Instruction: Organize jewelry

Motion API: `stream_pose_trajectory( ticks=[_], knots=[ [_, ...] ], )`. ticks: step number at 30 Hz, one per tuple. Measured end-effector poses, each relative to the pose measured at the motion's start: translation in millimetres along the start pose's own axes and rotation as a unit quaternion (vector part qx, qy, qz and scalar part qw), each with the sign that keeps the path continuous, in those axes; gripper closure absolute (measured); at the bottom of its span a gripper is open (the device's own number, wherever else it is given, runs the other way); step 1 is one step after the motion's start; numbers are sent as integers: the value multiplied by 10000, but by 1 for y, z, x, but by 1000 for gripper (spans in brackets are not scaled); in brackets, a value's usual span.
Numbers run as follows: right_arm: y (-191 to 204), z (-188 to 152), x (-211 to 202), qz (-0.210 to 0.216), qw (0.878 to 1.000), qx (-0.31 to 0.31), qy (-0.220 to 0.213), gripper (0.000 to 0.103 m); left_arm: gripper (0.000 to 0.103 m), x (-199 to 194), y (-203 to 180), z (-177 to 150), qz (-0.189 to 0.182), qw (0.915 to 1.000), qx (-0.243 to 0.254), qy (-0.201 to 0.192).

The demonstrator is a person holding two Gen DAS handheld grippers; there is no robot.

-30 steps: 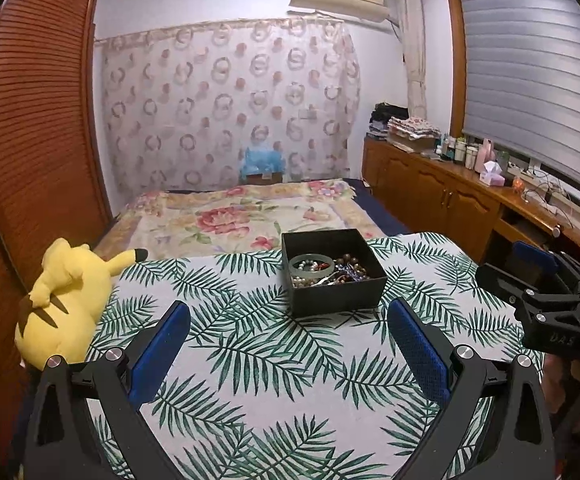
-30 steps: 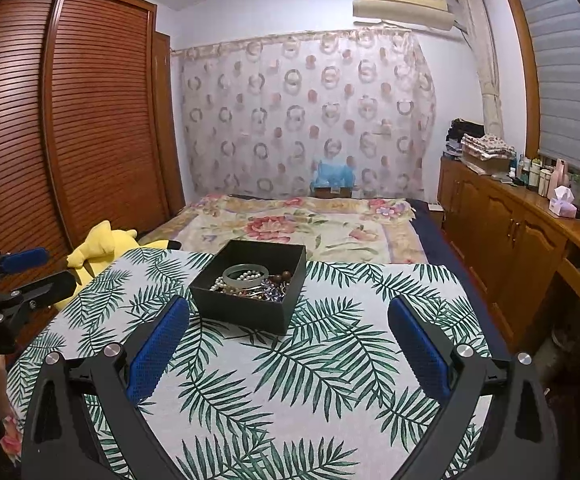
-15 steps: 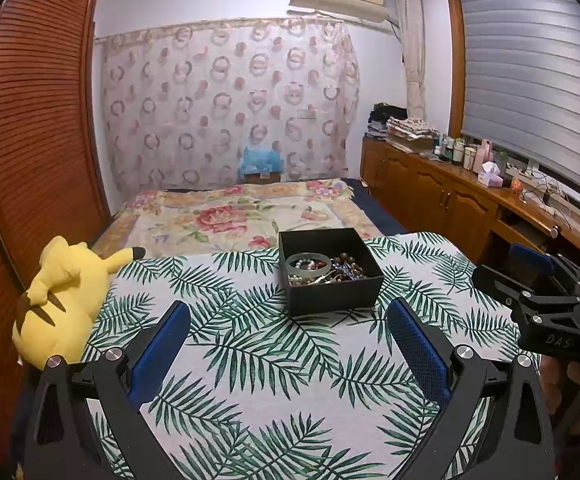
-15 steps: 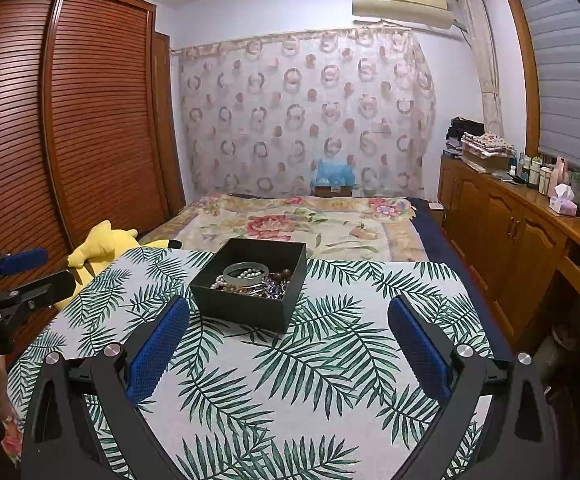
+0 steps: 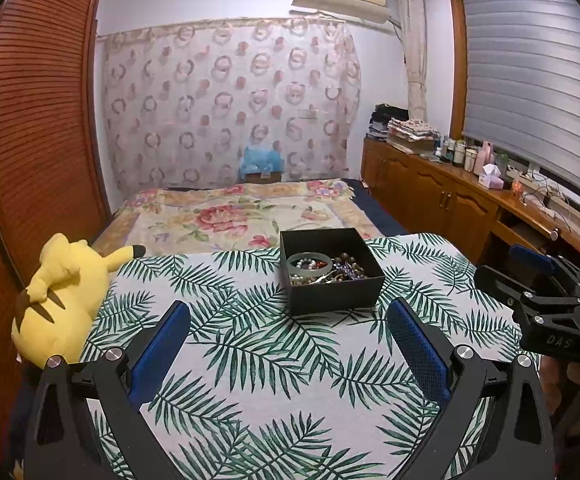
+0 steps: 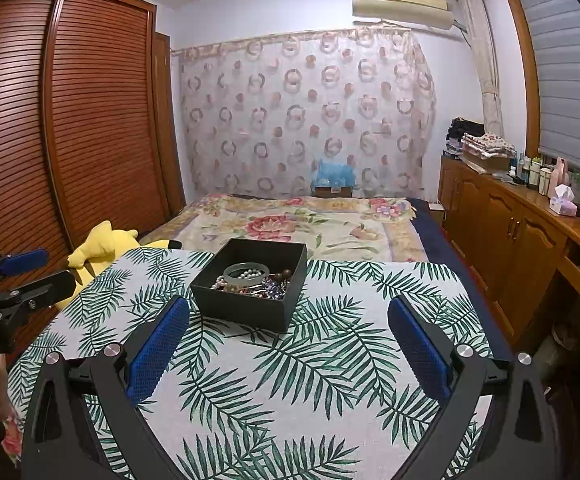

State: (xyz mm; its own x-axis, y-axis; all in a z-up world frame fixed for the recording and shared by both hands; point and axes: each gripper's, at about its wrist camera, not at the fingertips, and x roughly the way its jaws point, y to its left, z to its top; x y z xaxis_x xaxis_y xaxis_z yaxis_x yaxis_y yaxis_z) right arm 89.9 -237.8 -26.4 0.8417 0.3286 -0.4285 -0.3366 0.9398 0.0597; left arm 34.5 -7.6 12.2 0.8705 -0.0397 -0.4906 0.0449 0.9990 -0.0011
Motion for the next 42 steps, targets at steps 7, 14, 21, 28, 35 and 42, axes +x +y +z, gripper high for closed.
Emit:
stream_pose_trajectory(
  ticks=[7,14,21,28,35,42],
  knots=[
    [0,-1,0,0,10000,3,0,3,8,0,-3,-2,-14,10000,-48,41],
    [0,-1,0,0,10000,4,-1,3,8,0,-3,-2,-22,10000,-59,37],
    [0,-2,-1,1,10000,1,-1,3,8,1,-2,-2,-19,10000,-55,36],
    [0,-1,0,-1,10000,5,-3,3,8,1,0,-2,-26,10000,-65,33],
    [0,-1,0,0,10000,2,-6,3,8,2,0,-3,-23,10000,-58,34],
    [0,-1,-1,-2,10000,0,-11,3,8,3,3,-4,-34,10000,-82,28]
  ],
)
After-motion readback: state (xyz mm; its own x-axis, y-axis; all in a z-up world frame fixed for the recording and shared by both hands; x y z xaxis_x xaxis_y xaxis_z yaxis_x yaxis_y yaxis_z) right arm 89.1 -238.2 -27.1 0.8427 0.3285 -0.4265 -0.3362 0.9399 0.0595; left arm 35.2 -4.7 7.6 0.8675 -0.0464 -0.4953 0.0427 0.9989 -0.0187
